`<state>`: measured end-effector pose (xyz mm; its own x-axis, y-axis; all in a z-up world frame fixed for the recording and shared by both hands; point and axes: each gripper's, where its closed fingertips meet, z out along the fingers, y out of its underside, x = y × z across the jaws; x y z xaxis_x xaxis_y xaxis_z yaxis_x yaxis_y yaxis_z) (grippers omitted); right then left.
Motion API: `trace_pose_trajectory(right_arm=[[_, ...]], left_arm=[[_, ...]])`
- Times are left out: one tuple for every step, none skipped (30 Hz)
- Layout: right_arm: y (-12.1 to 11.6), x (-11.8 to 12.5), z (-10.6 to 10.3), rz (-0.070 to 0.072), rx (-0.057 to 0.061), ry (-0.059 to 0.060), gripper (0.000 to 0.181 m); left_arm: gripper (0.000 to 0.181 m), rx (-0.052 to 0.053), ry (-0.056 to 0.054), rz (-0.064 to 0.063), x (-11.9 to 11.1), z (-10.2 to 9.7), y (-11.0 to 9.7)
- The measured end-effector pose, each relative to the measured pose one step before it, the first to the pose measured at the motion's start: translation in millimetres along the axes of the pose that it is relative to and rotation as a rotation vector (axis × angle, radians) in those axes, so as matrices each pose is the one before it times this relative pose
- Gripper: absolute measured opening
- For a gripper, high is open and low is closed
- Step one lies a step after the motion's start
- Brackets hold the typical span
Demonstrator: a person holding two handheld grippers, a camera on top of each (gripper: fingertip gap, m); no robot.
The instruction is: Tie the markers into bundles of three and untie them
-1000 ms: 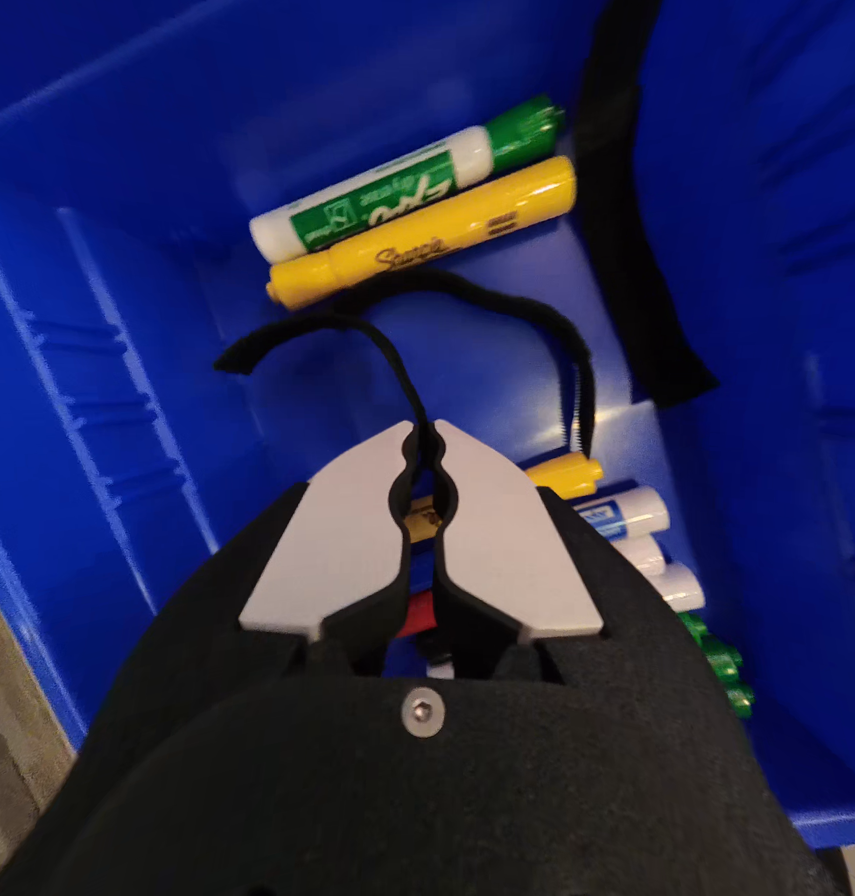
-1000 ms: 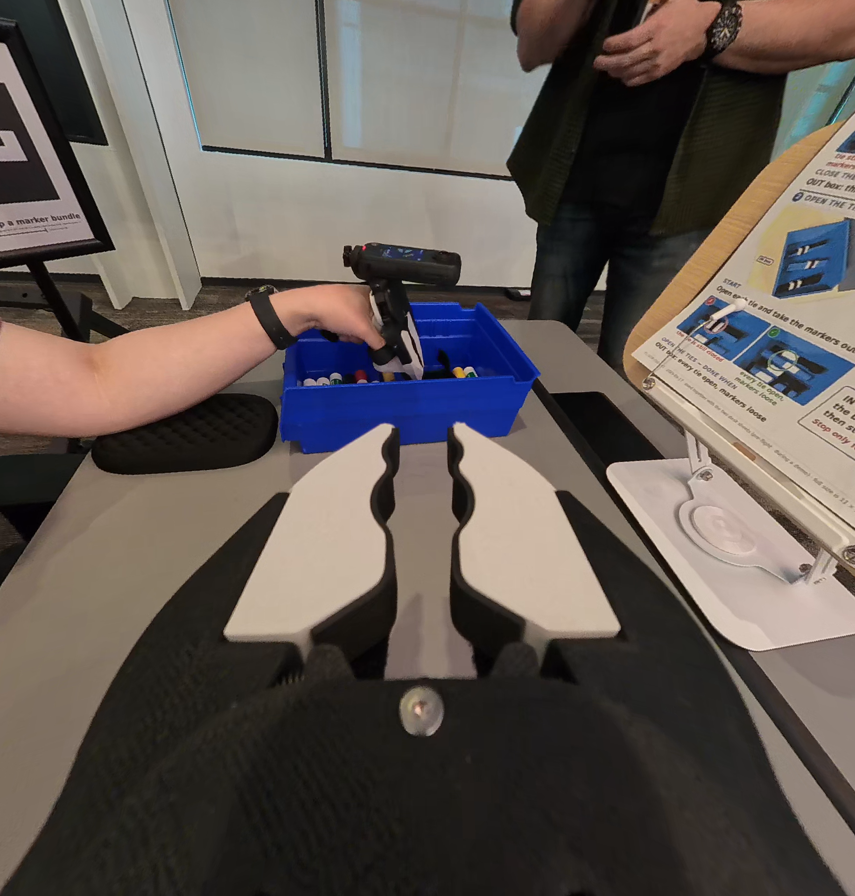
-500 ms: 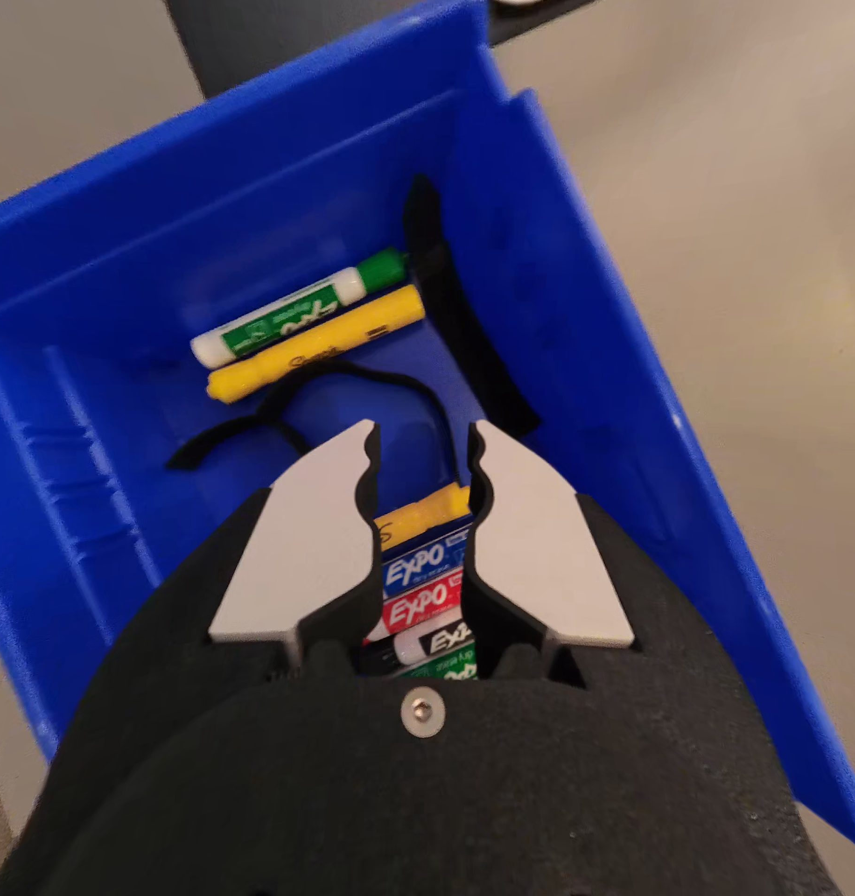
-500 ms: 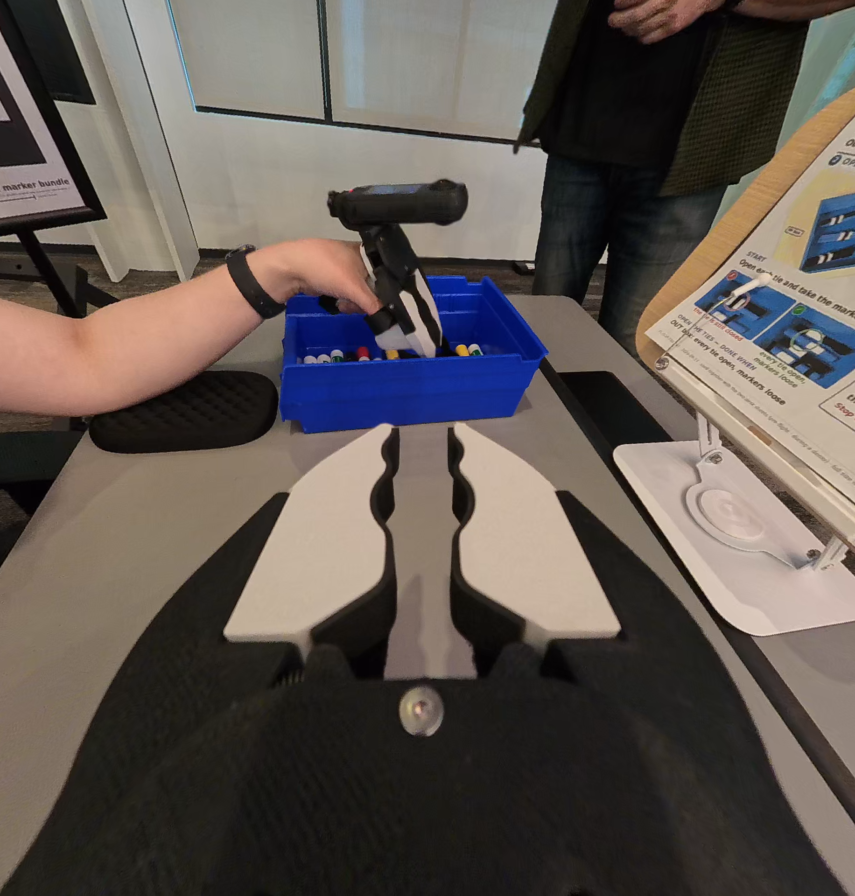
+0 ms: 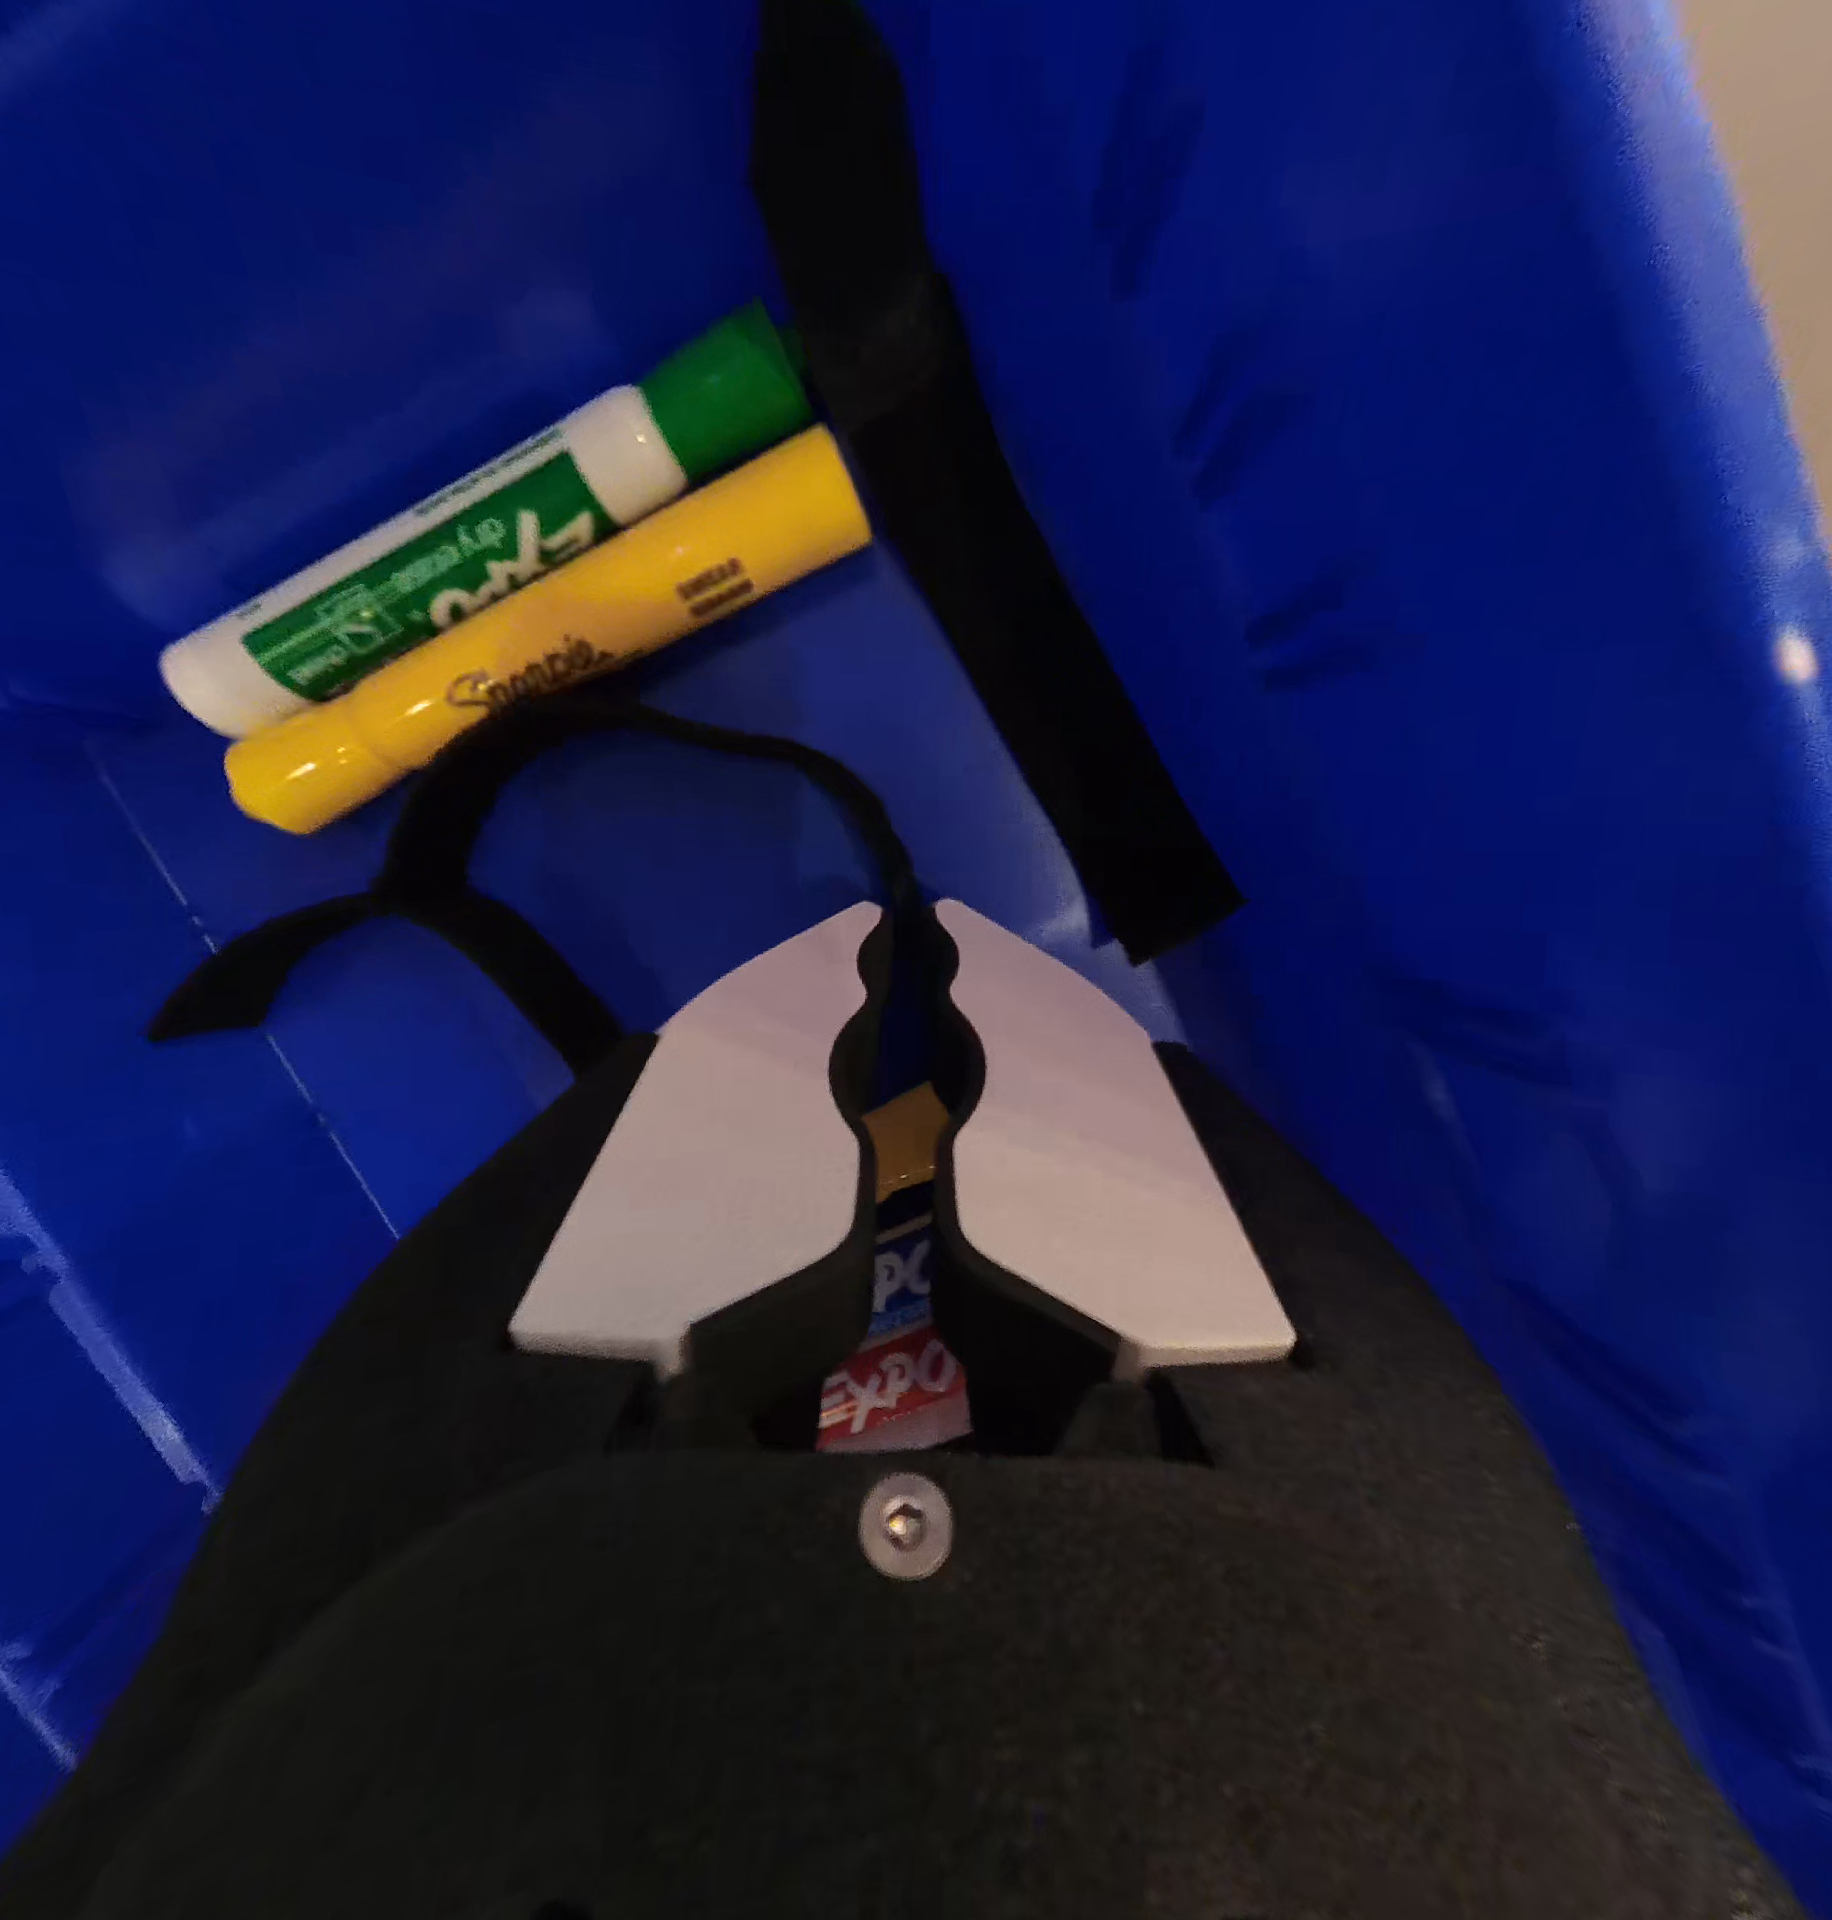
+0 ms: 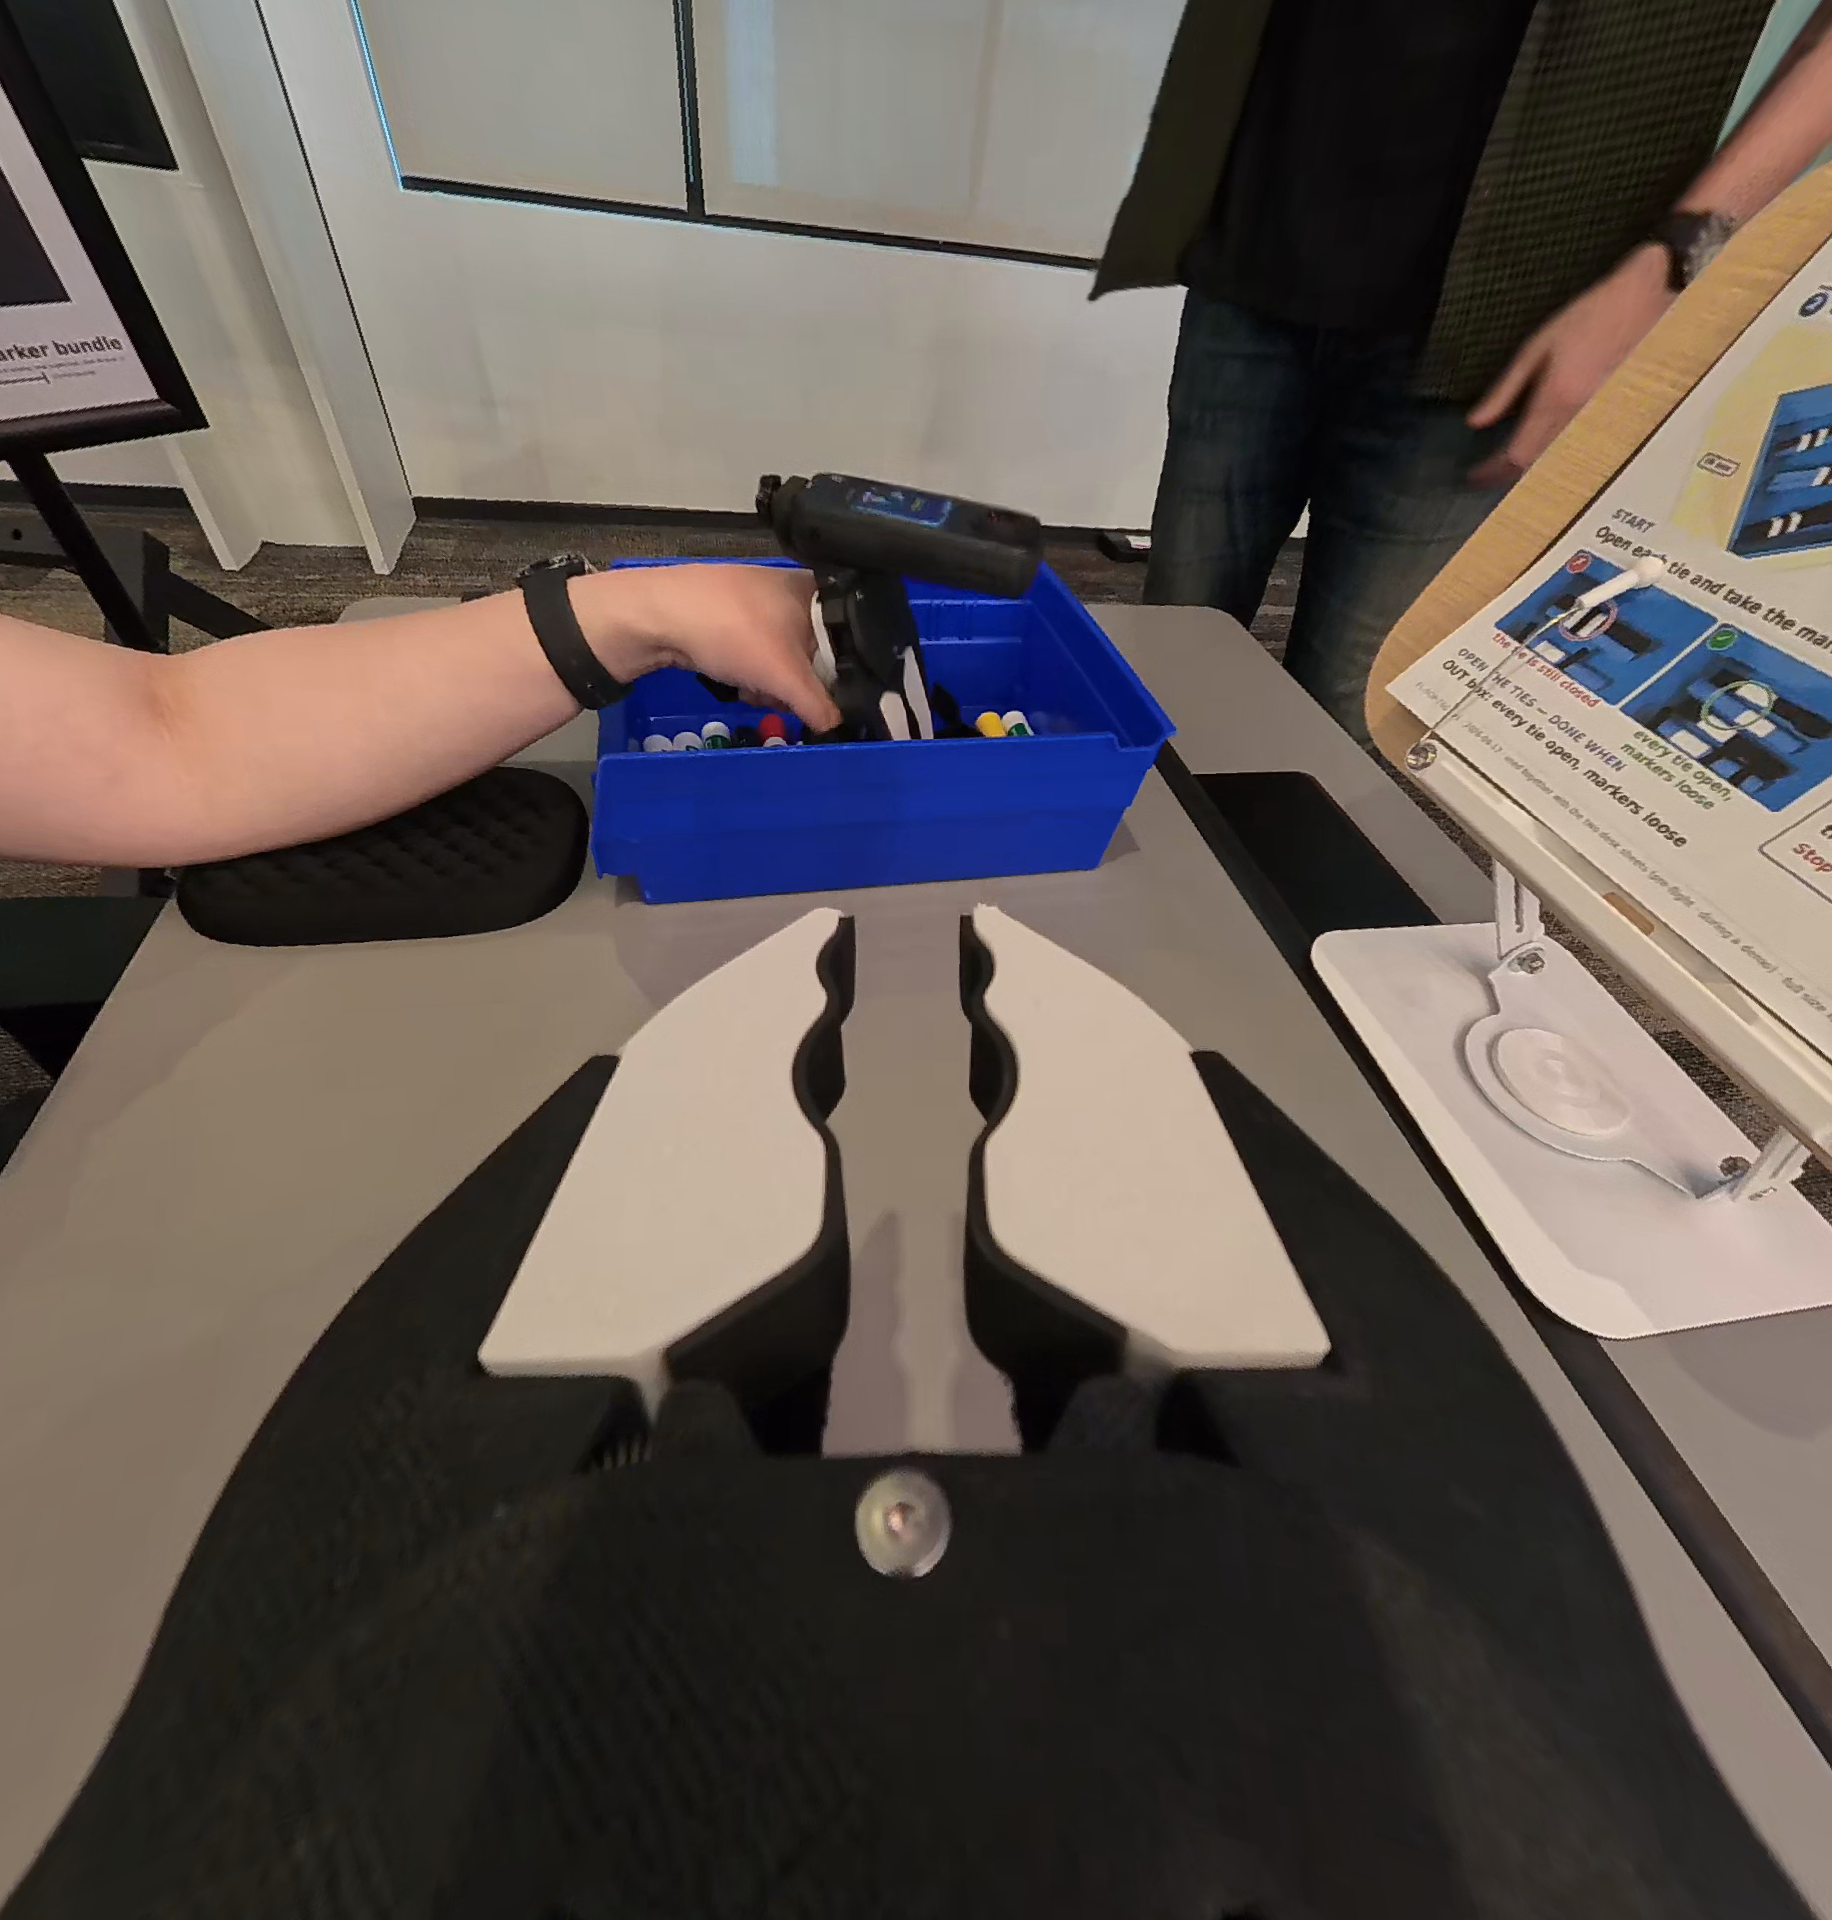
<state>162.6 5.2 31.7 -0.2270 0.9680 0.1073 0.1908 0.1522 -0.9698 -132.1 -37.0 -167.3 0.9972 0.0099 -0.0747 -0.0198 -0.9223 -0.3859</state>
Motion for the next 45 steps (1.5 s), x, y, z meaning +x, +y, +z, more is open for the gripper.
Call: trace_pose_trajectory(right_arm=[[0.47, 0.26, 0.04, 0.0003, -0.0014, 0.0015, 0.020], [0.62, 0.40, 0.18, 0.0011, -0.0018, 0.0013, 0.020], [0.92, 0.40, 0.24, 0.0014, -0.0027, 0.0006, 0.020], [1.07, 0.40, 0.25, 0.0015, -0.0040, 0.0006, 0.020], [1.35, 0.50, 0.41, 0.0015, -0.0051, 0.0012, 0.020], [1.39, 0.58, 0.54, 0.0020, -0.0056, 0.0009, 0.020], [1.75, 0.62, 0.57, 0.0027, -0.0070, 0.0009, 0.020], [2.01, 0.95, 0.69, 0.0017, -0.0088, 0.0034, 0.020], [2.60, 1.31, 0.84, 0.0010, -0.0108, 0.0058, 0.020], [3.02, 1.98, 0.89, 0.0041, -0.0145, 0.0091, 0.021], [3.84, 3.22, 1.01, 0.0106, -0.0198, 0.0156, 0.021], [4.34, 4.29, 1.17, 0.0146, -0.0228, 0.0207, 0.022], [3.86, 4.19, 1.24, 0.0130, -0.0193, 0.0203, 0.023], [3.13, 4.30, 1.14, 0.0115, -0.0137, 0.0220, 0.025], [2.69, 5.00, 0.93, 0.0148, -0.0117, 0.0265, 0.027], [2.34, 4.73, 0.92, 0.0192, -0.0114, 0.0238, 0.028], [1.84, 3.40, 0.85, 0.0197, -0.0090, 0.0156, 0.030], [1.34, 2.71, 0.52, 0.0173, -0.0055, 0.0121, 0.032], [1.05, 2.99, 0.39, 0.0159, -0.0025, 0.0143, 0.033], [1.05, 3.24, 0.27, 0.0167, -0.0021, 0.0151, 0.034], [1.29, 3.39, 0.11, 0.0189, -0.0030, 0.0151, 0.035], [1.39, 3.87, 0.26, 0.0216, -0.0028, 0.0171, 0.037], [1.30, 4.45, 0.39, 0.0263, -0.0008, 0.0201, 0.038], [0.92, 4.72, 0.75, 0.0335, 0.0028, 0.0219, 0.040], [0.66, 4.49, 1.26, 0.0399, 0.0053, 0.0211, 0.043], [0.10, 4.52, 1.30, 0.0419, 0.0072, 0.0228, 0.047], [-0.85, 4.13, 1.11, 0.0371, 0.0129, 0.0249, 0.050], [-1.13, 3.75, 0.86, 0.0295, 0.0162, 0.0268, 0.050], [-0.65, 4.05, 0.70, 0.0223, 0.0116, 0.0350, 0.051], [0.37, 4.07, 1.05, 0.0097, 0.0028, 0.0403, 0.053], [1.51, 3.65, 1.31, -0.0025, -0.0078, 0.0454, 0.056], [1.36, 2.55, 1.63, -0.0106, -0.0091, 0.0479, 0.058], [-0.58, -1.03, 2.14, -0.0132, 0.0055, 0.0399, 0.060], [-2.83, -7.71, 3.05, -0.0161, 0.0220, 0.0135, 0.062], [-3.40, -15.44, 4.36, -0.0210, 0.0246, -0.0182, 0.064], [-2.26, -20.49, 6.00, -0.0240, 0.0177, -0.0345, 0.067], [-1.13, -23.56, 7.37, -0.0286, 0.0135, -0.0430, 0.070], [-0.47, -24.88, 8.55, -0.0311, 0.0140, -0.0471, 0.072], [1.01, -23.64, 9.14, -0.0282, 0.0080, -0.0438, 0.074], [2.77, -21.50, 9.09, -0.0273, -0.0043, -0.0414, 0.075], [4.57, -18.52, 8.55, -0.0274, -0.0180, -0.0380, 0.075], [5.00, -14.63, 7.49, -0.0246, -0.0249, -0.0281, 0.076], [3.81, -10.64, 5.56, -0.0216, -0.0208, -0.0175, 0.076], [2.17, -7.14, 3.12, -0.0207, -0.0147, -0.0110, 0.076], [0.40, -2.71, 0.75, -0.0199, -0.0090, 0.0033, 0.076]], left_arm=[[0.005, 0.0065, -0.0031, -0.0110, -2.83, -1.18, 0.06], [0.007, 0.0057, -0.0010, -0.0086, -2.18, -1.61, -0.13], [0.011, 0.0117, 0.0010, -0.0054, -1.14, -2.30, -1.08], [0.016, 0.0145, 0.0052, -0.0046, 0.12, -2.73, -1.96], [0.022, 0.0182, 0.0055, -0.0023, 0.87, -3.09, -2.97], [0.024, 0.0207, 0.0054, 0.0009, 1.54, -3.23, -3.28], [0.029, 0.0207, 0.0008, 0.0021, 1.11, -2.96, -3.69], [0.032, 0.0189, -0.0017, 0.0019, 0.92, -2.62, -3.53], [0.034, 0.0181, -0.0020, 0.0027, 1.01, -2.81, -3.25], [0.034, 0.0171, -0.0069, 0.0018, 0.10, -3.16, -3.26], [0.035, 0.0232, -0.0180, 0.0037, -1.39, -3.74, -4.26], [0.035, 0.0303, -0.0253, 0.0054, -2.39, -4.68, -5.40], [0.037, 0.0328, -0.0295, 0.0037, -2.98, -5.12, -6.12], [0.042, 0.0370, -0.0373, 0.0040, -4.33, -5.48, -6.89], [0.045, 0.0369, -0.0474, 0.0049, -5.86, -5.79, -7.01], [0.046, 0.0319, -0.0459, 0.0049, -5.83, -5.62, -6.13], [0.049, 0.0264, -0.0385, 0.0051, -4.97, -5.00, -5.20], [0.049, 0.0236, -0.0313, 0.0056, -4.02, -4.31, -4.46], [0.049, 0.0220, -0.0262, 0.0066, -3.38, -3.78, -4.05], [0.050, 0.0227, -0.0253, 0.0043, -3.30, -3.09, -3.94], [0.050, 0.0209, -0.0226, 0.0027, -2.91, -2.39, -3.39], [0.050, 0.0176, -0.0176, 0.0015, -2.32, -1.80, -2.81], [0.051, 0.0150, -0.0135, -0.0014, -1.79, -1.36, -2.36], [0.053, 0.0114, -0.0110, -0.0016, -1.54, -1.02, -1.92], [0.054, 0.0105, -0.0112, -0.0049, -1.67, -1.46, -1.92], [0.055, 0.0108, -0.0054, -0.0048, -0.83, -1.87, -2.00], [0.055, 0.0113, -0.0023, -0.0034, -0.60, -2.57, -2.35], [0.056, 0.0171, -0.0038, -0.0082, -1.07, -3.33, -3.39], [0.058, 0.0198, 0.0014, -0.0115, -0.52, -4.39, -4.28], [0.060, 0.0175, 0.0087, -0.0107, 0.30, -5.26, -4.64], [0.061, 0.0209, 0.0111, -0.0145, 0.72, -6.51, -5.86], [0.062, 0.0316, 0.0179, -0.0219, 1.86, -7.74, -7.84], [0.062, 0.0378, 0.0237, -0.0265, 3.35, -8.89, -9.22], [0.063, 0.0433, 0.0237, -0.0279, 4.16, -9.62, -10.07], [0.067, 0.0502, 0.0296, -0.0295, 6.26, -9.47, -10.58], [0.071, 0.0462, 0.0319, -0.0278, 7.51, -8.42, -9.55], [0.075, 0.0239, 0.0218, -0.0195, 6.44, -7.24, -5.81], [0.077, 0.0102, 0.0033, -0.0034, 3.99, -6.64, -2.87], [0.081, 0.0110, -0.0096, 0.0115, 1.93, -6.20, -1.04], [0.086, 0.0035, -0.0190, 0.0148, -0.66, -6.81, 1.85], [0.085, -0.0044, -0.0184, 0.0087, -2.39, -7.65, 5.02], [0.085, -0.0006, -0.0111, -0.0042, -2.73, -7.62, 6.07], [0.084, 0.0044, -0.0032, -0.0154, -2.48, -7.67, 5.89], [0.081, -0.0019, -0.0003, -0.0098, -2.31, -7.09, 6.42], [0.080, -0.0084, -0.0088, 0.0034, -3.54, -6.27, 6.59]])
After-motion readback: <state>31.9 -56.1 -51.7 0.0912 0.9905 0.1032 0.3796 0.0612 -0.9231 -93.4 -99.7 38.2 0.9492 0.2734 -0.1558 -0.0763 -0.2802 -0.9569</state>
